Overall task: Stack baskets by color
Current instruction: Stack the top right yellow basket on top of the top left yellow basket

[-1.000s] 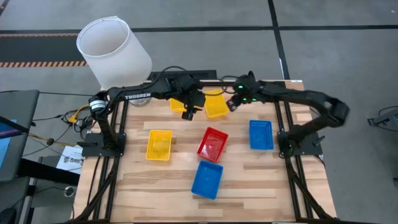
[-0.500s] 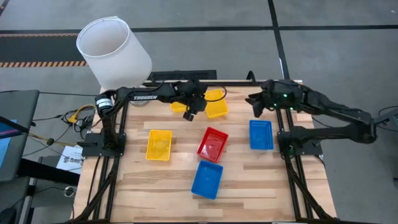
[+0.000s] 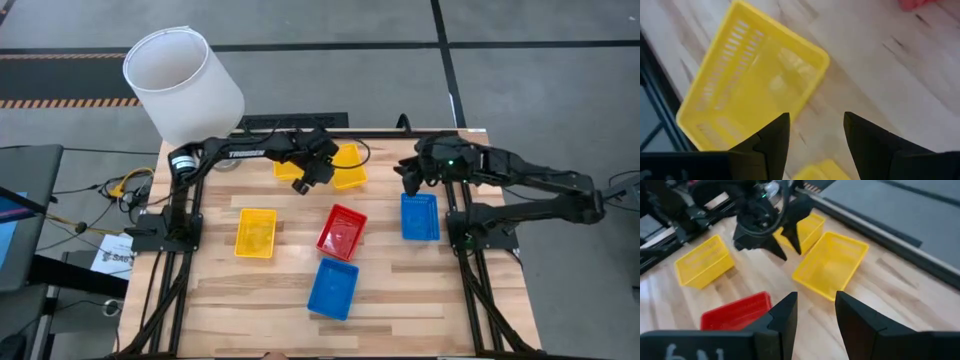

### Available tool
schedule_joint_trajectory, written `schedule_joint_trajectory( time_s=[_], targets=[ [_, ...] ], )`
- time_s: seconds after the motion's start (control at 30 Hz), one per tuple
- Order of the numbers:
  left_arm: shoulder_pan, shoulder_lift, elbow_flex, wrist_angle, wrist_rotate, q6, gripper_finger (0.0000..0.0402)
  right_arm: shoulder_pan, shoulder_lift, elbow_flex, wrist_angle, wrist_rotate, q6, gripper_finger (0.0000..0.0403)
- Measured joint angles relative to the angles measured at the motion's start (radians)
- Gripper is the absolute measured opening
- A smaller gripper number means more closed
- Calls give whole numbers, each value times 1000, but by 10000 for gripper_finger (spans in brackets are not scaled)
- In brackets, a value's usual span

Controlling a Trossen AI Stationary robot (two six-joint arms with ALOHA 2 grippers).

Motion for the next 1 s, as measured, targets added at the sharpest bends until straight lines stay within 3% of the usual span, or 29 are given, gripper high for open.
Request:
schedule_joint_trajectory(
  time_s=[0.5,0.77,1.0],
  targets=[
    [-1,117,104,-36,-43,66,167,3,51,0,0,-1,1,157],
    [-14,121,109,-43,-70,58,128,29,48,0,5,-2,7,157],
    [-13,120,111,2,-65,86,59,60,48,0,8,-2,10,157]
  ],
)
